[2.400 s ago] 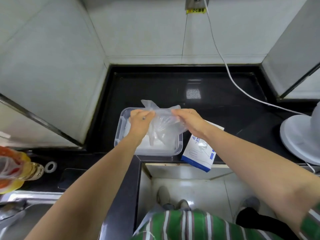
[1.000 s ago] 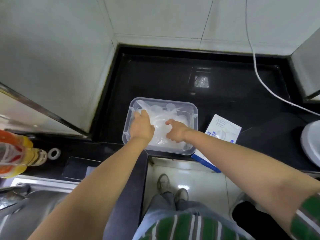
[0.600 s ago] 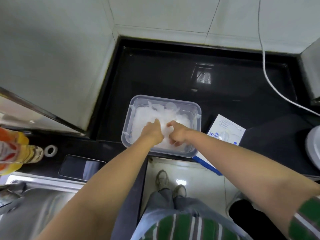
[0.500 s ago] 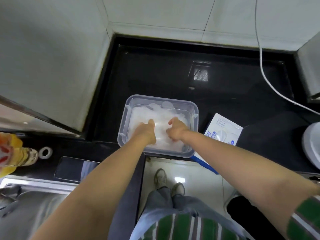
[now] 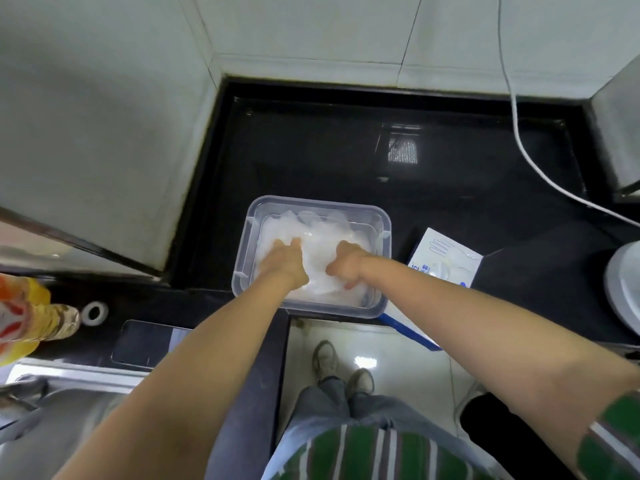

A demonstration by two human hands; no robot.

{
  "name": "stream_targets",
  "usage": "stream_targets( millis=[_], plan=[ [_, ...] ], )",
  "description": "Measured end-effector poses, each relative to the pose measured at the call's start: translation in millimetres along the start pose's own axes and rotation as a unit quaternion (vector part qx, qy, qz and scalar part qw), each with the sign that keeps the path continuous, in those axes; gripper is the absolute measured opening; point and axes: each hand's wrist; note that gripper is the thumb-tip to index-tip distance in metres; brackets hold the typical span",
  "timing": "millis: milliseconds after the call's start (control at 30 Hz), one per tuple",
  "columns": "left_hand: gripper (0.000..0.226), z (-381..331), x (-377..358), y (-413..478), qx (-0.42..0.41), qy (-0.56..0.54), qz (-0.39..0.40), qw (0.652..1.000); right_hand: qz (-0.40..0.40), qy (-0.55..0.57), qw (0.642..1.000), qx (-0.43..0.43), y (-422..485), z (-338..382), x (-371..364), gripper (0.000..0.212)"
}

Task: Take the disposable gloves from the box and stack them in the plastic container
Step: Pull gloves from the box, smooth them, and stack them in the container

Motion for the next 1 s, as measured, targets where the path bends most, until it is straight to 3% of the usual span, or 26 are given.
stream_targets(
  millis=[133, 233, 300, 400, 533, 633, 733, 1000],
  plan=[
    [0.025, -18, 19, -28, -0.028, -0.017, -0.208, 0.978, -0.141, 0.111, 0.974, 0.136, -22, 6, 29, 0.026],
    [0.022, -43, 26, -47, -0.054, -0.055, -0.283, 0.956, -0.27, 0.191, 0.924, 0.193, -43, -11, 55, 0.013],
    [0.028, -64, 28, -58, -0.087, -0.12, -0.292, 0.945, -0.315, 0.184, 0.916, 0.167, -49, -38, 68, 0.014],
    [0.017, -97, 26, -71, -0.181, -0.145, -0.268, 0.935, -0.313, 0.112, 0.941, 0.068, -55, -90, 73, 0.015],
    [0.011, -142, 6, -81, -0.289, -0.131, -0.182, 0.931, -0.264, -0.032, 0.964, -0.028, -68, -144, 56, 0.017],
    [0.028, -168, -19, -76, -0.258, -0.11, -0.087, 0.956, -0.243, -0.105, 0.963, -0.055, -64, -156, 40, 0.027],
    [0.035, -177, -41, -68, -0.207, -0.086, -0.017, 0.974, -0.27, -0.103, 0.955, -0.069, -53, -158, 27, 0.031],
    [0.05, -173, -59, -60, -0.16, -0.119, 0.034, 0.979, -0.309, -0.074, 0.946, -0.053, -44, -166, 17, 0.009]
  ],
)
Point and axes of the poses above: each hand's wrist, its own y-axis towards the middle knuckle, its own x-axis out of the back of the hand, z = x × y, and after that the axes turned 1 degree about -y, right-handed
